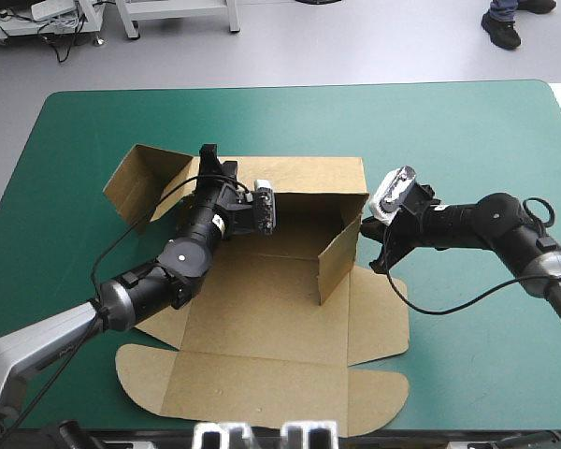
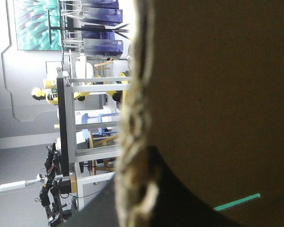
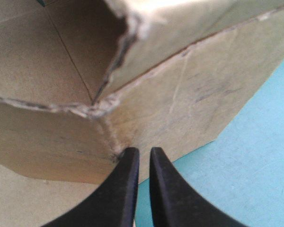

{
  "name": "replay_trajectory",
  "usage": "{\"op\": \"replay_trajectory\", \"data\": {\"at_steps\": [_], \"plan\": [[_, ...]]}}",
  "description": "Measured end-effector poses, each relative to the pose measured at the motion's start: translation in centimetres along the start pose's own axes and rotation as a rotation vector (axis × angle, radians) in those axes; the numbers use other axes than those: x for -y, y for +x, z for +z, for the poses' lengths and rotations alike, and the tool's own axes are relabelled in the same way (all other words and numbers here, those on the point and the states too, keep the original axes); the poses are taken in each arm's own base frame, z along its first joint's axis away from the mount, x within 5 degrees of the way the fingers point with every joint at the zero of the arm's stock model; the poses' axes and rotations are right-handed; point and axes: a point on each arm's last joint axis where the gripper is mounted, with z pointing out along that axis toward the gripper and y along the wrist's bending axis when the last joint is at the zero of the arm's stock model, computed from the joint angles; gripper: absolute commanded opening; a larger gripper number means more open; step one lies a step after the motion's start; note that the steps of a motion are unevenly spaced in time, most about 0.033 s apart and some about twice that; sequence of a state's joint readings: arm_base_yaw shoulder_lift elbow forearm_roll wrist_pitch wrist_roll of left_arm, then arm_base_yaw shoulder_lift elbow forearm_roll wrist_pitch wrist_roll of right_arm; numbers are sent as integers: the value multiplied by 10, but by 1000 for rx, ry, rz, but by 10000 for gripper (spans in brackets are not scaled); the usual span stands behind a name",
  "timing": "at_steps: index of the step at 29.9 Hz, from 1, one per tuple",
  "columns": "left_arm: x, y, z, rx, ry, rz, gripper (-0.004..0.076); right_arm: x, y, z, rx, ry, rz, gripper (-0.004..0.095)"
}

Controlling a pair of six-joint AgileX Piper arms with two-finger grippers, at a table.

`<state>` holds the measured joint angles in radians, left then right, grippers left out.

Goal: Fold the box

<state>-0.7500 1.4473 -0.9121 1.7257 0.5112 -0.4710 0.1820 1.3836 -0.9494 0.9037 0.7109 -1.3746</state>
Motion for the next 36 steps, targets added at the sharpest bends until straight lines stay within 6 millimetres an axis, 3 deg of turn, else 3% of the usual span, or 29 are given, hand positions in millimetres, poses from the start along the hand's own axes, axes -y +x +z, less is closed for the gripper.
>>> {"op": "replay_trajectory", "data": {"at_steps": [4, 6, 14, 22, 27, 36], "plan": [[4, -3, -3, -4, 12, -4, -10, -3, 3, 0, -31, -33, -28, 644], [5, -3, -3, -13, 17, -15, -10, -3, 3, 0, -34, -34, -29, 695], [5, -1, -4, -47, 9, -9, -10, -9, 3, -4, -43, -80, -25, 650], [4, 0, -4, -48, 1, 0, -10, -20, -7, -25, 3, -74, -64, 638], [2, -1, -3, -59, 3, -41, -9, -18, -7, -23, 4, -59, -50, 638], [-8, -13, 24, -141, -12, -84, -2, -8, -8, -14, 42, -4, 14, 638]]}}
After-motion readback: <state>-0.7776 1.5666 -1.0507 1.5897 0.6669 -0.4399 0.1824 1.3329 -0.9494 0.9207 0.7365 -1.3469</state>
